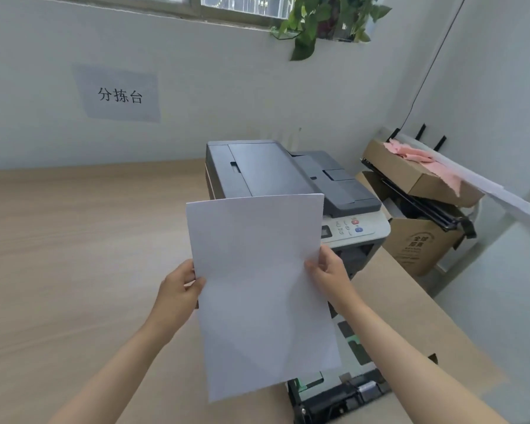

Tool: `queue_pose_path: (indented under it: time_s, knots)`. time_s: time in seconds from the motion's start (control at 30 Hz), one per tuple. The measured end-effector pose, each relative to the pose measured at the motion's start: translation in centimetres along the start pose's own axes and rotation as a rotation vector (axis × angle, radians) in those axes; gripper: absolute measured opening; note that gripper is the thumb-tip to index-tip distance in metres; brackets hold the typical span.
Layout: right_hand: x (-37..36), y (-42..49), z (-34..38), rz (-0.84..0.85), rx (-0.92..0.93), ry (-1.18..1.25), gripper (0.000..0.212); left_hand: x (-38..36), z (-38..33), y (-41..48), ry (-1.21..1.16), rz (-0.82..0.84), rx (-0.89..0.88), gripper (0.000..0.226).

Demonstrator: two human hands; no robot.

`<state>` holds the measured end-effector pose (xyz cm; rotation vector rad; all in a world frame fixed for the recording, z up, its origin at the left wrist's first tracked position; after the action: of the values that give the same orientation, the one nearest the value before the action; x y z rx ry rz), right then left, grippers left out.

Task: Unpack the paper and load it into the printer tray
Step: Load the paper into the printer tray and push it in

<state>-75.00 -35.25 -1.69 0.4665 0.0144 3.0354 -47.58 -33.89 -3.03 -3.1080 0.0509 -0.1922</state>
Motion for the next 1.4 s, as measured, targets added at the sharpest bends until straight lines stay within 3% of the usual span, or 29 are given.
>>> queue_pose_path:
  time_s: [0.23,0.33,0.63,0.8,0.97,1.2,1.4]
  knots:
    - [6.3,-1.4,-7.4,-0.022,-0.164,-0.06,0.024,-9.1,3.5,-1.5,-0.049,0.108,0.178,0.038]
    - [8.7,-1.4,-11.0,-0.007,-0.222,0.025,0.03,-12.8,5.0,-1.7,-0.035,0.096,0.219,0.032]
    - [12.9,-0.3,-20.6,0.216,-0.433,0.039,0.029,-21.1,11.2,-3.5,-0.015,-0.011,0.433,0.031]
    - [12.6,0.0,-24.2,0.332,-0.511,-0.1,0.038,-22.4,14.2,-5.5,0.027,-0.107,0.599,0.023]
    - [11.4,-0.1,-26.0,0.431,-0.572,-0.236,0.042,-22.5,15.8,-6.3,0.068,-0.156,0.749,0.032]
    - [11.2,1.7,-26.0,0.406,-0.562,-0.326,0.041,-21.9,16.4,-4.4,0.076,-0.226,0.783,0.035]
    - [10.5,2.2,-26.0,0.43,-0.551,-0.423,0.043,-21.3,17.3,-3.5,0.075,-0.24,0.818,0.015]
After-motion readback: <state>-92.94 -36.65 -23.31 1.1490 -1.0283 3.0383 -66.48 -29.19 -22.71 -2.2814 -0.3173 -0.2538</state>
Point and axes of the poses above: each hand's wrist, its own y-axis towards the middle knuckle, its own x-axis out of the back of the hand, z = x × y, the point moved 10 cm from there along y, towards the middle knuckle, and after that the axes turned 2 degrees about -y, right-handed, at the moved point
